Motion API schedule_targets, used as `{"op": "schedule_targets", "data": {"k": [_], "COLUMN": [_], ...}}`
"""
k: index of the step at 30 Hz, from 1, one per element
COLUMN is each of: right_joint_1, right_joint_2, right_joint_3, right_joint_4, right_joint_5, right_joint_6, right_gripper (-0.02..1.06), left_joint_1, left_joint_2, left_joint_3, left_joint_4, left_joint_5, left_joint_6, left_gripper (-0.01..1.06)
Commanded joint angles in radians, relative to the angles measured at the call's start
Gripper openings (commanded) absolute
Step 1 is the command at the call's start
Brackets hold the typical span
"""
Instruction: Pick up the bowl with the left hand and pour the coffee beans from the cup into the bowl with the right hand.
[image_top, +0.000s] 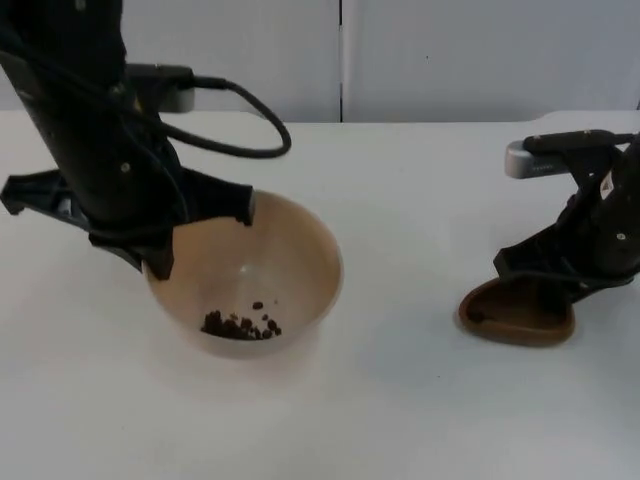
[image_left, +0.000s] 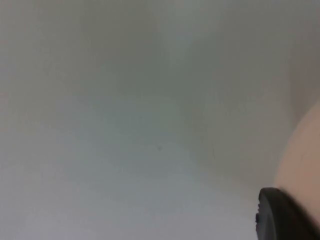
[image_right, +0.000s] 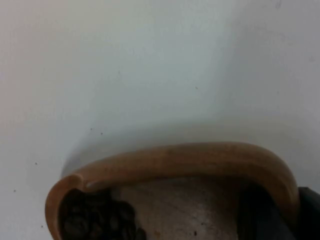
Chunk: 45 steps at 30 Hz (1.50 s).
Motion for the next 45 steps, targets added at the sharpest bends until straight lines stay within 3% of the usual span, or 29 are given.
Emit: {"op": "schedule_targets", "data": {"k": [1, 7, 13, 29, 32, 33, 34, 36, 38, 39, 41, 43, 45], "right_joint_1": [-0.005, -0.005, -0.005, -0.005, -0.005, -0.005, -0.005, -0.005, -0.005, -0.005, -0.005, -0.005, -0.005], "right_joint_2": [0.002, 0.002, 0.002, 0.002, 0.002, 0.002, 0.002, 0.002, 0.002, 0.002, 0.002, -0.003, -0.009], "right_joint_3": [0.001, 0.001, 0.001, -0.001, -0.001, -0.001, -0.001, -0.001, -0.001, -0.001, -0.001, -0.001, -0.001], "right_joint_4": [-0.005, -0.005, -0.005, -0.003, 0.003, 0.016, 0.016, 0.018, 0.022, 0.022, 0.028, 0.043, 0.043], "right_joint_5": [0.0, 0.002, 0.008, 0.003, 0.003, 0.003, 0.003, 0.003, 0.003, 0.003, 0.003, 0.0, 0.0], "right_joint_6": [0.004, 0.004, 0.004, 0.006, 0.006, 0.002, 0.002, 0.002, 0.002, 0.002, 0.002, 0.002, 0.002], "right_gripper": [0.0, 0.0, 0.0, 0.0, 0.0, 0.03, 0.03, 0.14, 0.31, 0.31, 0.5, 0.66, 0.71], "left_joint_1": [-0.002, -0.002, -0.002, -0.002, -0.002, -0.002, -0.002, -0.002, -0.002, -0.002, -0.002, -0.002, -0.002], "left_joint_2": [0.025, 0.089, 0.141, 0.152, 0.15, 0.15, 0.15, 0.15, 0.149, 0.149, 0.139, 0.121, 0.106], "left_joint_3": [-0.003, -0.003, -0.003, -0.003, -0.003, -0.003, -0.003, -0.003, -0.003, -0.003, -0.003, -0.003, -0.003], "left_joint_4": [0.001, 0.032, 0.104, 0.117, 0.121, 0.123, 0.123, 0.125, 0.132, 0.132, 0.132, 0.132, 0.132], "left_joint_5": [-0.032, -0.081, -0.084, -0.084, -0.088, -0.088, -0.088, -0.092, -0.092, -0.092, -0.092, -0.092, -0.088], "left_joint_6": [0.004, 0.004, 0.004, 0.0, 0.0, 0.0, 0.0, -0.01, -0.032, -0.032, -0.032, -0.032, -0.032], "left_gripper": [0.0, 0.0, 0.0, 0.01, 0.16, 0.3, 0.3, 0.53, 0.68, 0.68, 0.8, 0.85, 0.86]}}
